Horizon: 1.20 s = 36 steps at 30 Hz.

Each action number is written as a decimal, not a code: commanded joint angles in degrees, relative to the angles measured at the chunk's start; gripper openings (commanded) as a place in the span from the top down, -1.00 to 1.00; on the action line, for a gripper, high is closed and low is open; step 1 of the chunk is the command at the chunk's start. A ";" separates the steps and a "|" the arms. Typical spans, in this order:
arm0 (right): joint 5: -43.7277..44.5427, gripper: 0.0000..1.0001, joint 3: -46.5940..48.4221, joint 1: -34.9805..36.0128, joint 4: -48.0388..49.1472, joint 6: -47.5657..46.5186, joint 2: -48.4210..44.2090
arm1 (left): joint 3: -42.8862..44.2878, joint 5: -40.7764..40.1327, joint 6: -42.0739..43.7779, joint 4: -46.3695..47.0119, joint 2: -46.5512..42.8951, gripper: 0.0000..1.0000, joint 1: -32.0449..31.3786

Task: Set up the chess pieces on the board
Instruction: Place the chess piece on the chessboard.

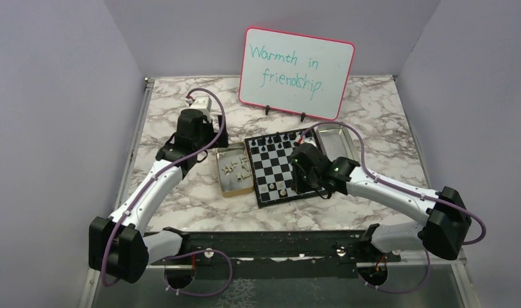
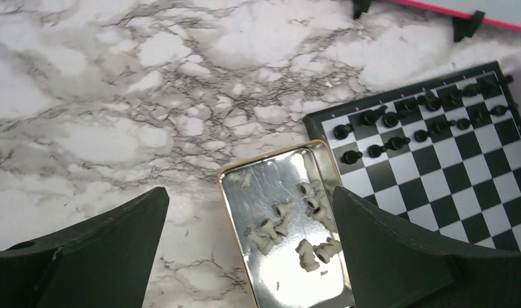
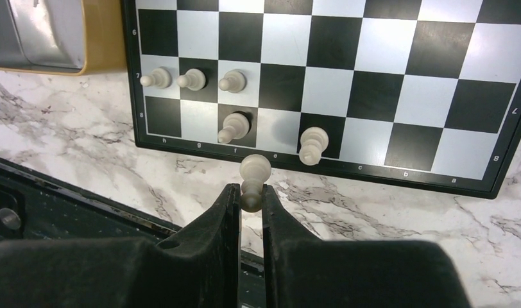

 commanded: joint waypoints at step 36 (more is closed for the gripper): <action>9.98 0.82 5.24 3.54 -0.58 2.74 12.51 | -3.92 4.70 -1.01 -3.27 -0.93 -0.88 3.46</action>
